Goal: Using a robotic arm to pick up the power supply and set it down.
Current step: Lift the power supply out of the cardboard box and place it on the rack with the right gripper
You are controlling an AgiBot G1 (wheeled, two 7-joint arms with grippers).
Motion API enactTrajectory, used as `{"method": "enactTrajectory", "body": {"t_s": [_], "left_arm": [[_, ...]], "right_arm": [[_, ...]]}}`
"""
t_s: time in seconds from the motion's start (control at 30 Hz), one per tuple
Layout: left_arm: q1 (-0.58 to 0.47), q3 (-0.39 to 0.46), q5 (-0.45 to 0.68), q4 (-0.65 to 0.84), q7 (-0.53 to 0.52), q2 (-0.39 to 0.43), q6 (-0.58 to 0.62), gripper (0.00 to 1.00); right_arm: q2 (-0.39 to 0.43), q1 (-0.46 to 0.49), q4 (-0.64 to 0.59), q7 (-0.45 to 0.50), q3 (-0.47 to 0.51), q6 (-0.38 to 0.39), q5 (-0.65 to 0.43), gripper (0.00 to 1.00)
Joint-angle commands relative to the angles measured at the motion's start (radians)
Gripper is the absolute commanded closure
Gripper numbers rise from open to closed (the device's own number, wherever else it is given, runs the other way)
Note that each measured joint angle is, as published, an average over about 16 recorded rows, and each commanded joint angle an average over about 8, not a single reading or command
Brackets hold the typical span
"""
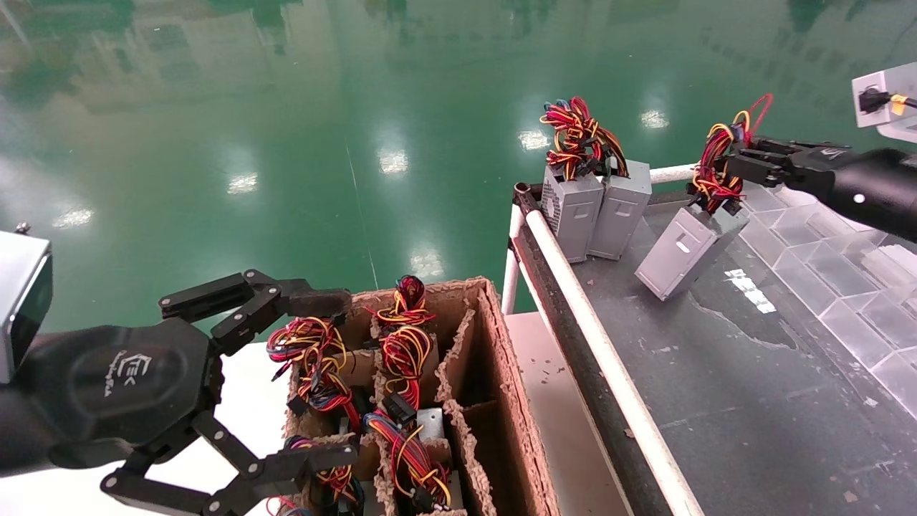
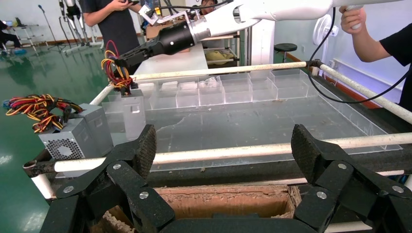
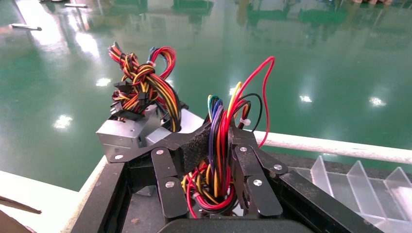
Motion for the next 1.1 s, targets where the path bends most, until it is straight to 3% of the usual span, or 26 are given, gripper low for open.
{"method": "enactTrajectory", "body": {"t_s": [0.03, 0.67, 1.1], "left_arm": [[0.000, 0.000, 0.000, 0.000, 0.000, 0.000, 0.000, 0.00], [0.000, 0.000, 0.000, 0.000, 0.000, 0.000, 0.000, 0.00], [0.000, 0.001, 0.000, 0.000, 0.000, 0.000, 0.000, 0.00]], "right_arm": [[-0.007, 0.000, -0.001, 0.002, -0.001, 0.004, -0.001, 1.00], [-0.111, 0.019, -0.006, 0.010, -0.027, 0.143, -0.039, 1.00], [-0.172, 0.034, 0.001, 0.015, -0.043, 0.176, -0.062, 1.00]]}}
